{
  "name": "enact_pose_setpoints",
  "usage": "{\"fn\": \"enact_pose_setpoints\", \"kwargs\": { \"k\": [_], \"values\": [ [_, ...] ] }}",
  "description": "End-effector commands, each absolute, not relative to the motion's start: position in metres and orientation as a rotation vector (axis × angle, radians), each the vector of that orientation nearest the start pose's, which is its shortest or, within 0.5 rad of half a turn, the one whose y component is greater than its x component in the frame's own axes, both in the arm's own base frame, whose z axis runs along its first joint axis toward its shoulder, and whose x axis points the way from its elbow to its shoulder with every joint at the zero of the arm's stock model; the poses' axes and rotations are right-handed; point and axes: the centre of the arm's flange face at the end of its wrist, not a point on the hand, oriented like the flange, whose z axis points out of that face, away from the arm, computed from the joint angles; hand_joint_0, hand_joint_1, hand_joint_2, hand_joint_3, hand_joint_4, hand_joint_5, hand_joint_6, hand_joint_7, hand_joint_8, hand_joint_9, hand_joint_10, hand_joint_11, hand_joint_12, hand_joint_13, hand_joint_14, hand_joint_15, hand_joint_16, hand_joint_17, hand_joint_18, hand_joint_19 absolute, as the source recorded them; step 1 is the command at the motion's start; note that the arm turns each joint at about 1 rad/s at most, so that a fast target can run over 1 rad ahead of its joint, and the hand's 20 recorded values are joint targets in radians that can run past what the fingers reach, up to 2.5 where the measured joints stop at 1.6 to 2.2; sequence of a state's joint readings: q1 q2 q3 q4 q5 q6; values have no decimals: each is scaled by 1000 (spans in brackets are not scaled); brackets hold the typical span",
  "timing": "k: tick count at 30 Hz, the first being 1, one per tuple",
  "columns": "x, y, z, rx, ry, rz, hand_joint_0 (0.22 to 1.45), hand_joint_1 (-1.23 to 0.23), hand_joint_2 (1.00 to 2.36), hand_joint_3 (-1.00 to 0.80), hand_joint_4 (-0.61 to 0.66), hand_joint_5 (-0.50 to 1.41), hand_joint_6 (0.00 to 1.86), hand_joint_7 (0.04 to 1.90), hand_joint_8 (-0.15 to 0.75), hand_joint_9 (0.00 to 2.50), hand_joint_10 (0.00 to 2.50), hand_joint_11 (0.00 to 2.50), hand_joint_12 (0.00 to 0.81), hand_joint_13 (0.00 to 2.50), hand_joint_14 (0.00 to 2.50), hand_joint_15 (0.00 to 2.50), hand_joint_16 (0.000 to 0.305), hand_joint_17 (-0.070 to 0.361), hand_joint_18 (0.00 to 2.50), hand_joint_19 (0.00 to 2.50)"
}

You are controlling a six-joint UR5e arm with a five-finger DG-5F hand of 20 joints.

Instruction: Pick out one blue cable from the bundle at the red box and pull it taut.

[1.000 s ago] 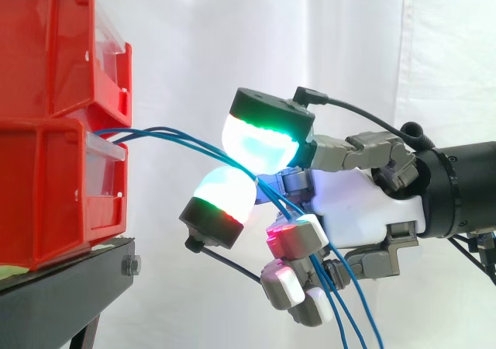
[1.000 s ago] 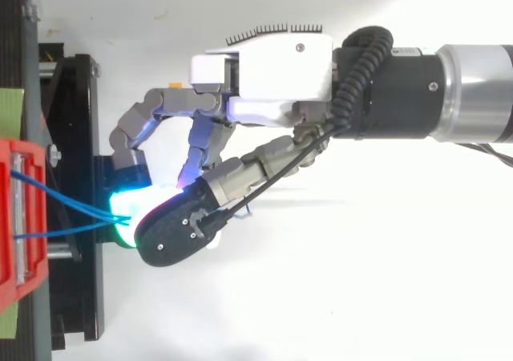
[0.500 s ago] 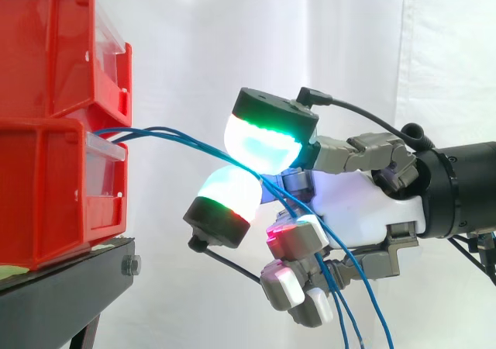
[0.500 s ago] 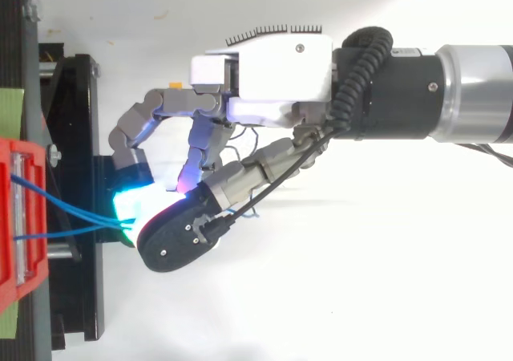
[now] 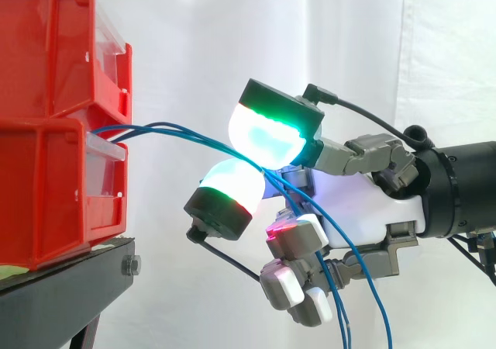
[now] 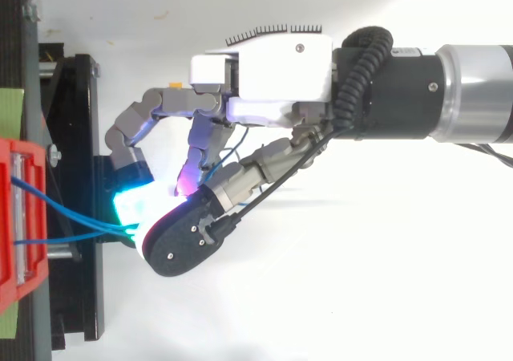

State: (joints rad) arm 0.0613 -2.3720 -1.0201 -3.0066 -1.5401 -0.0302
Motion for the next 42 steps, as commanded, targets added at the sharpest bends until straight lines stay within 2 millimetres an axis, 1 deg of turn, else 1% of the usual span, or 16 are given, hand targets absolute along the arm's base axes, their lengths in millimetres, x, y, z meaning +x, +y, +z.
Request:
{"fn": "enact_pose_setpoints", "kwargs": {
  "k": [1,8,17,22,28,30,32,34,36,37,39,42],
  "values": [
    [779,-89,251,1251,1335,1149,785,-923,1000,-500,-263,-106,949,1218,288,1323,35,849,342,1119,24,618,48,108,984,795],
    [779,-89,251,1250,1334,1150,770,-932,1000,-500,-285,-102,947,1189,285,1326,34,848,342,1120,24,614,47,105,979,794],
    [780,-89,250,1251,1335,1149,760,-957,1000,-500,-279,-95,940,1165,278,1327,32,844,336,1117,25,615,46,105,982,795],
    [779,-89,251,1250,1334,1150,728,-973,1000,-500,-243,-90,934,1126,281,1341,35,848,336,1121,26,623,46,104,983,795],
    [780,-89,250,1251,1335,1149,653,-976,1000,-500,-189,-78,919,1075,275,1355,34,835,332,1132,25,625,46,103,981,814],
    [779,-89,250,1251,1335,1149,628,-958,1000,-500,-217,-68,907,1096,266,1394,34,822,325,1150,26,615,46,102,991,811],
    [780,-88,251,1251,1334,1152,616,-933,1000,-500,-260,-63,904,1080,248,1419,34,824,317,1158,27,618,45,102,1000,817],
    [779,-88,251,1253,1335,1150,610,-917,1000,-500,-276,-60,902,1076,247,1434,34,815,317,1165,25,612,45,102,1015,823],
    [779,-88,249,1255,1337,1148,584,-866,1000,-500,-293,-52,891,1086,243,1443,33,805,320,1184,26,621,46,104,1022,818],
    [779,-88,249,1256,1337,1146,584,-864,1000,-500,-293,-52,892,1070,242,1444,34,802,319,1185,26,610,46,104,1023,818],
    [779,-89,250,1257,1335,1148,556,-814,1000,-500,-286,-48,890,968,247,1455,35,801,325,1191,24,613,47,106,1031,820],
    [779,-88,249,1258,1340,1151,540,-792,1000,-500,-243,-47,862,1026,252,1457,34,796,330,1194,24,608,48,109,1039,813]
  ]
}}
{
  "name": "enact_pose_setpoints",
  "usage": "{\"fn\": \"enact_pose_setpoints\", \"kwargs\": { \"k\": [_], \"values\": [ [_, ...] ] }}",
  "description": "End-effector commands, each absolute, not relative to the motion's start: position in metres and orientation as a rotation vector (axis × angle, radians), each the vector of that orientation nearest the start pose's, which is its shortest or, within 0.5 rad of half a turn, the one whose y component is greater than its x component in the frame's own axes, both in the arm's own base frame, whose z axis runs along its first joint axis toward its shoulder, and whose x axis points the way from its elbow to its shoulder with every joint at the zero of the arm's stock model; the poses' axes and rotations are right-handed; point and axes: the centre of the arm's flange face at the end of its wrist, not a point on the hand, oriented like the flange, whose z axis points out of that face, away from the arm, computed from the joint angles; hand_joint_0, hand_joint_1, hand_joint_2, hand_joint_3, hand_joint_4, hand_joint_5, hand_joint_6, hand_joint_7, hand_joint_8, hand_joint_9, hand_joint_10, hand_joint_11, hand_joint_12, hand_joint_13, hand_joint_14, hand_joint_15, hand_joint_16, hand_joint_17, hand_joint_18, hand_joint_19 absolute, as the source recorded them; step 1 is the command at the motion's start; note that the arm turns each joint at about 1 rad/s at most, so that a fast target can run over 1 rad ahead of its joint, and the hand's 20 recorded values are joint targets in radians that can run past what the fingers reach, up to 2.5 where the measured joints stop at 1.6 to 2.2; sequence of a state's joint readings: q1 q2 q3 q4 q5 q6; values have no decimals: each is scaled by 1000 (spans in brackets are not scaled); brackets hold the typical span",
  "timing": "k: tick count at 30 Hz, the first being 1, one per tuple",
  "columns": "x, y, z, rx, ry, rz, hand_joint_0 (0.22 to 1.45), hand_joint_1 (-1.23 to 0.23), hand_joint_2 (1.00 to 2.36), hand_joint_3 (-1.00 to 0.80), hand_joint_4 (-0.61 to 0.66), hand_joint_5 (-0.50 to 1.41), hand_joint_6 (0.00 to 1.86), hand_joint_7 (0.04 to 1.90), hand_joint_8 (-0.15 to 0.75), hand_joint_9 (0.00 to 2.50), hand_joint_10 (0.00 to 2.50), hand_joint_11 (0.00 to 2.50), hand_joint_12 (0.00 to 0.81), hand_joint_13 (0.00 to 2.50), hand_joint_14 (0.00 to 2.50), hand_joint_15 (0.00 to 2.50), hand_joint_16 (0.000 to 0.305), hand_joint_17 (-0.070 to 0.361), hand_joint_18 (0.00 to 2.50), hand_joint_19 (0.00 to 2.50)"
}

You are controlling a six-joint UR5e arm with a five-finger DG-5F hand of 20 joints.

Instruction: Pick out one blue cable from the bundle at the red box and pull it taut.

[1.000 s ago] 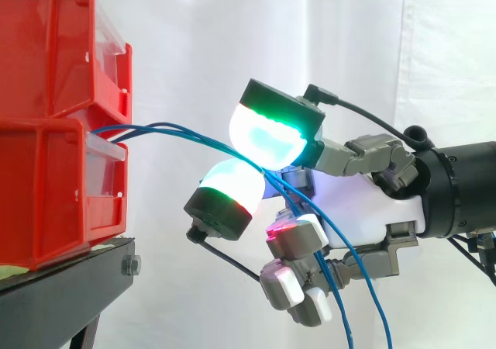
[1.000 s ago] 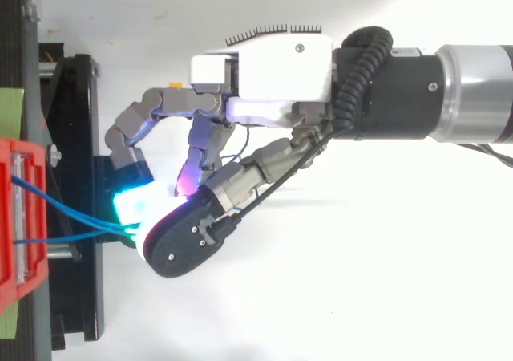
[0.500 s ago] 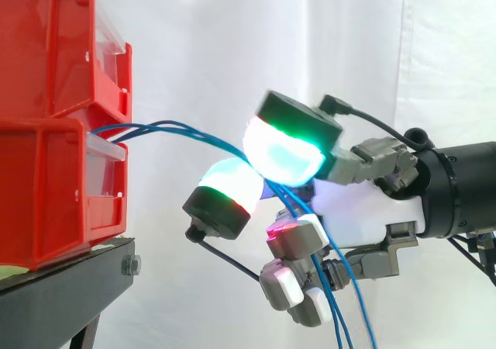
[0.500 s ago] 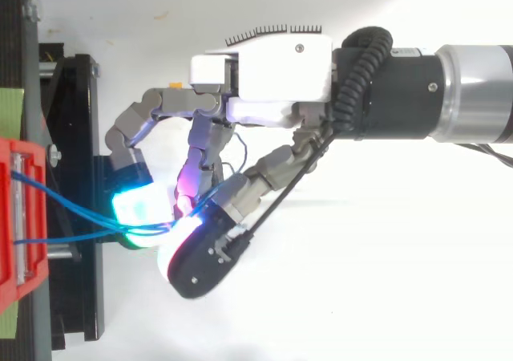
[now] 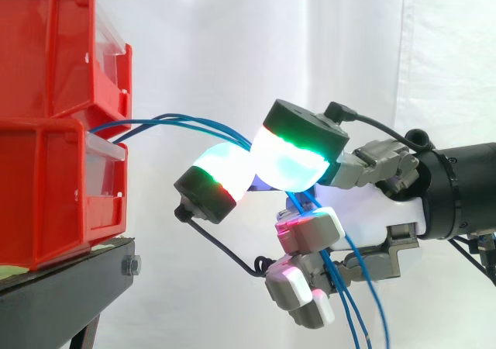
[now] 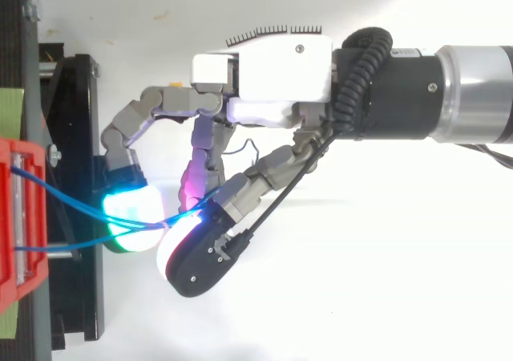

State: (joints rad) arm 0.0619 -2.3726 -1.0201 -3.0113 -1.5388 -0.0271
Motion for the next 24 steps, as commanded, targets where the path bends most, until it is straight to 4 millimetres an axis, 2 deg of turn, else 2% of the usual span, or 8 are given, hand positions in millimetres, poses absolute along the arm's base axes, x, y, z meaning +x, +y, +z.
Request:
{"fn": "enact_pose_setpoints", "kwargs": {
  "k": [1,8,19,24],
  "values": [
    [779,-88,250,1256,1340,1154,535,-788,1000,-500,-237,-47,854,1034,260,1455,35,797,332,1194,24,619,49,110,1042,807],
    [780,-88,250,1254,1335,1160,463,-806,1000,-500,-193,-42,816,1036,272,1453,29,762,354,1208,24,585,54,121,1087,790],
    [780,-88,250,1254,1335,1160,420,-805,1000,-500,-167,-41,796,1026,291,1453,32,753,370,1216,22,584,58,130,1114,770],
    [780,-88,251,1253,1334,1161,479,-661,1000,-500,-200,-41,809,1010,267,1475,32,750,349,1213,24,585,53,119,1083,794]
  ]
}}
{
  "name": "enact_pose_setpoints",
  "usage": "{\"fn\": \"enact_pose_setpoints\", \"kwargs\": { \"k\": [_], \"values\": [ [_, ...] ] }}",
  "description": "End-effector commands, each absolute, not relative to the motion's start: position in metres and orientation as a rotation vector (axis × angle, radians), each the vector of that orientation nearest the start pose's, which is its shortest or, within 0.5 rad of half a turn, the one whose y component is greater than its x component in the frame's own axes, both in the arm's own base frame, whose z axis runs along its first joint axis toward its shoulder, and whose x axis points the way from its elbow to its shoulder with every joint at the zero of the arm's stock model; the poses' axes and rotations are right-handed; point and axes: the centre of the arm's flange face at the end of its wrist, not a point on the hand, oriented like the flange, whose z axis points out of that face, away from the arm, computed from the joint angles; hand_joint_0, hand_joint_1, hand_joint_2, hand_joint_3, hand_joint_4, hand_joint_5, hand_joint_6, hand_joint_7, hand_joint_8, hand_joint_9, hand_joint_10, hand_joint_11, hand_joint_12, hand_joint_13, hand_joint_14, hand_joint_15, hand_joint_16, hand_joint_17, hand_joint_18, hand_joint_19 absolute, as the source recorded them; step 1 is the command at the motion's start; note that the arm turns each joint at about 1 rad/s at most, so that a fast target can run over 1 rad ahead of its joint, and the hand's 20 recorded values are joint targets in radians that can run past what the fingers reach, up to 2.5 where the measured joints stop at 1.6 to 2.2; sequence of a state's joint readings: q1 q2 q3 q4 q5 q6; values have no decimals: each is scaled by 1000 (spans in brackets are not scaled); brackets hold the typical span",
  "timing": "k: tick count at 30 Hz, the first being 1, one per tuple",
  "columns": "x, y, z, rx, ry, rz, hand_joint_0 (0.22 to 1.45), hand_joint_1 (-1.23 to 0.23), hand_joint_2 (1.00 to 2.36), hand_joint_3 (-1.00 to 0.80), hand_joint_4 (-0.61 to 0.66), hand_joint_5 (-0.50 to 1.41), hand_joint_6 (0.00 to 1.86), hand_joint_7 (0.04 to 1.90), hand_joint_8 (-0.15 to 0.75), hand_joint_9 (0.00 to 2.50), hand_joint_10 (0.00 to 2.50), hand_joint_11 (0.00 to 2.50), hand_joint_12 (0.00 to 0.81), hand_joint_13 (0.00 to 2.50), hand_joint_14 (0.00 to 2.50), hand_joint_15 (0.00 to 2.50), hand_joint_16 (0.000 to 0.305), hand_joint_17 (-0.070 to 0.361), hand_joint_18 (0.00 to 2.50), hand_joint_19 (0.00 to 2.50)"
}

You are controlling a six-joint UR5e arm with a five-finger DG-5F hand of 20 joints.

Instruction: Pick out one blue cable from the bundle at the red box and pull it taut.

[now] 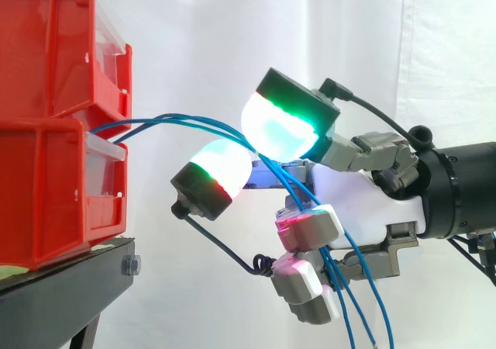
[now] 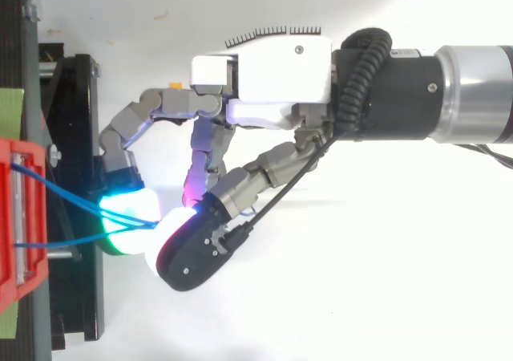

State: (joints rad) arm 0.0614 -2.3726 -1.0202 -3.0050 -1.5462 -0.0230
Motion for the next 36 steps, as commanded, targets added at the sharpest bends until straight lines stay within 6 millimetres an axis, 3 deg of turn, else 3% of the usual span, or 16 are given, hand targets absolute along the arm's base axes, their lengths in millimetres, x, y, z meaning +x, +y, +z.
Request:
{"fn": "enact_pose_setpoints", "kwargs": {
  "k": [1,10,19,36],
  "values": [
    [780,-88,250,1254,1335,1160,490,-639,1000,-500,-204,-42,810,1012,265,1473,31,758,344,1211,23,593,52,118,1077,800],
    [780,-88,250,1254,1337,1161,532,-600,1000,-500,-226,-41,811,1029,253,1495,33,770,333,1208,25,610,50,111,1049,818],
    [780,-88,251,1251,1336,1163,455,-669,1000,-500,-232,-35,801,1015,261,1520,33,764,354,1237,22,589,56,125,1094,787],
    [780,-88,251,1251,1336,1163,403,-604,1000,-500,-249,-11,711,1109,255,1547,29,723,372,1259,23,579,61,138,1137,783]
  ]
}}
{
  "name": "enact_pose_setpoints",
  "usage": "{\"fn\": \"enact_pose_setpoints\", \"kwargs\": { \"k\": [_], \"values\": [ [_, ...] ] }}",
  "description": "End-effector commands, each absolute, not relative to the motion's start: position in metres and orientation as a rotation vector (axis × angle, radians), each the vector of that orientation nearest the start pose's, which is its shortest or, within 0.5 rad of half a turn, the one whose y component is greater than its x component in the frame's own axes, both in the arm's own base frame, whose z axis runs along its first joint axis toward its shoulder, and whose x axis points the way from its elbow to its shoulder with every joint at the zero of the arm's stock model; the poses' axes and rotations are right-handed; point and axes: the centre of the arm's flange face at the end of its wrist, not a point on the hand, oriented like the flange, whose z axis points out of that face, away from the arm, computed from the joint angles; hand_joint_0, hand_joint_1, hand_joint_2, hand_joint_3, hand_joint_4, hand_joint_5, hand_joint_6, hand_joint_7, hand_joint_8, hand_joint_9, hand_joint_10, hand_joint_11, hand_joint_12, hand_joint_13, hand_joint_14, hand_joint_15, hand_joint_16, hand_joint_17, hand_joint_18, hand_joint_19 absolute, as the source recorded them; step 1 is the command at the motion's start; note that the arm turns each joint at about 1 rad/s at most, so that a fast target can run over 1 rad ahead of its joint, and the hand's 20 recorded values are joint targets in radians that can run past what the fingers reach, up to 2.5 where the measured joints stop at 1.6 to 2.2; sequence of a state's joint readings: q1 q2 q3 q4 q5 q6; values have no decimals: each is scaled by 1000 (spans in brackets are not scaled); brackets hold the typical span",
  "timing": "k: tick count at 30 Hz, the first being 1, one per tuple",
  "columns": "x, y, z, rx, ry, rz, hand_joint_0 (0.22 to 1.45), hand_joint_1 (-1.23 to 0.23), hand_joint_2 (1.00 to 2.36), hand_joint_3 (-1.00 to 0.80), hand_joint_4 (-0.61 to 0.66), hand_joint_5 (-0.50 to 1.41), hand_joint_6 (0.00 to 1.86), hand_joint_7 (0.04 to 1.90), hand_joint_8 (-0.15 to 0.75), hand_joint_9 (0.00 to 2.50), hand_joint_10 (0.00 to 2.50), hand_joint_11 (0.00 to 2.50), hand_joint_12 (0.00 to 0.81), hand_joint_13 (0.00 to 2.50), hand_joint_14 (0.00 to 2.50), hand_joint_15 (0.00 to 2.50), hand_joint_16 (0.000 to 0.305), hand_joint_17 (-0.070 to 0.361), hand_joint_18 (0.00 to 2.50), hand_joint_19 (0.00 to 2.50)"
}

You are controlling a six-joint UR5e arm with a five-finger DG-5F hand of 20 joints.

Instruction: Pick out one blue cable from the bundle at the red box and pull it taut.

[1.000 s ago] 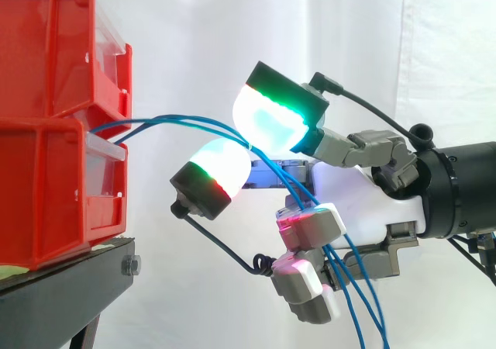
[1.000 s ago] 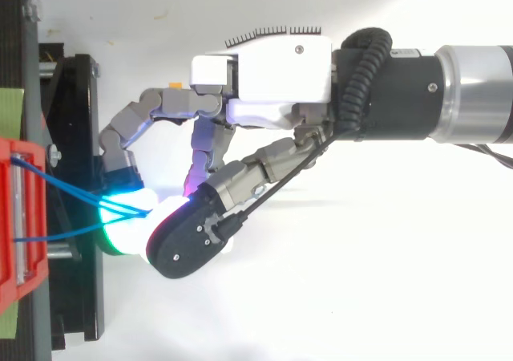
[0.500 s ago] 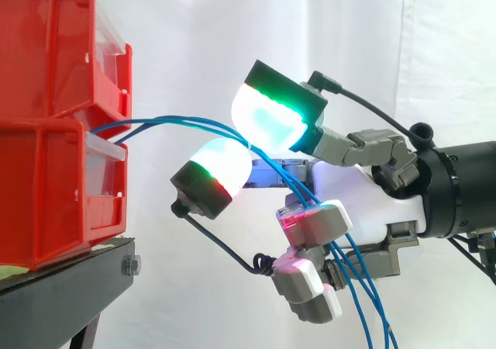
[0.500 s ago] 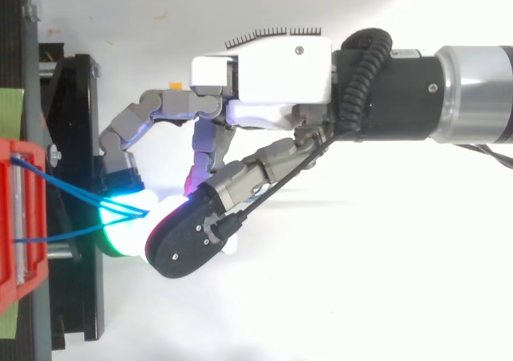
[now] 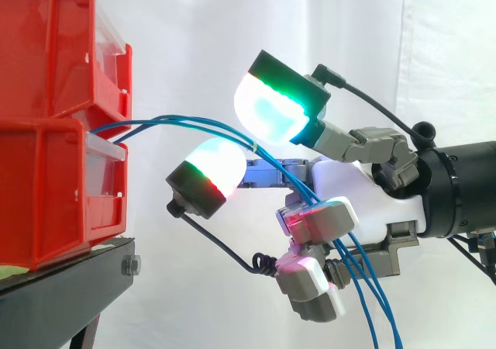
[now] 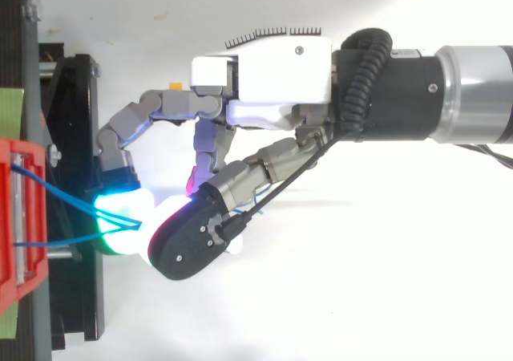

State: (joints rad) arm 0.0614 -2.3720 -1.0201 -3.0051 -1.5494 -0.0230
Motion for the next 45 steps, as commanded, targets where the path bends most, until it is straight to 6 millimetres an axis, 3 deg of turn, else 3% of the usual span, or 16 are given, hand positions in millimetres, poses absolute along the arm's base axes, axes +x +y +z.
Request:
{"fn": "enact_pose_setpoints", "kwargs": {
  "k": [1,4,10,13,15,23,27,31,38,45],
  "values": [
    [780,-88,250,1252,1337,1163,411,-603,1000,-500,-251,-12,712,1109,255,1545,28,716,370,1256,24,581,61,137,1130,787],
    [780,-88,251,1251,1337,1165,464,-585,1000,-500,-266,-14,708,1130,235,1526,32,737,353,1232,24,592,56,125,1078,811],
    [780,-88,250,1252,1338,1164,572,-698,1000,-500,-251,-18,704,1178,219,1505,34,766,326,1196,26,614,48,108,994,857],
    [779,-88,251,1254,1340,1162,579,-744,1010,-388,-223,-22,706,1264,227,1488,35,786,328,1192,26,620,48,108,994,861],
    [779,-89,251,1253,1341,1163,577,-764,1014,-328,-210,-37,774,1137,238,1484,35,774,334,1190,26,633,49,110,981,854],
    [779,-90,250,1251,1339,1163,594,-822,1020,-217,-145,-74,860,1080,269,1431,36,821,344,1166,26,630,50,112,989,857],
    [779,-90,251,1250,1337,1164,644,-828,1015,-296,-106,-88,878,1006,273,1350,35,837,353,1135,25,624,50,112,968,843],
    [779,-90,250,1251,1339,1163,714,-886,1010,-388,-137,-104,891,1028,276,1295,35,833,343,1091,25,622,49,111,939,828],
    [780,-89,250,1249,1341,1163,784,-853,1000,-500,-344,-120,941,1098,264,1272,33,813,333,1084,26,609,48,107,932,814],
    [780,-85,251,1246,1342,1168,757,-851,1000,-500,-355,-119,947,1097,257,1288,31,805,327,1094,27,607,47,106,947,797]
  ]
}}
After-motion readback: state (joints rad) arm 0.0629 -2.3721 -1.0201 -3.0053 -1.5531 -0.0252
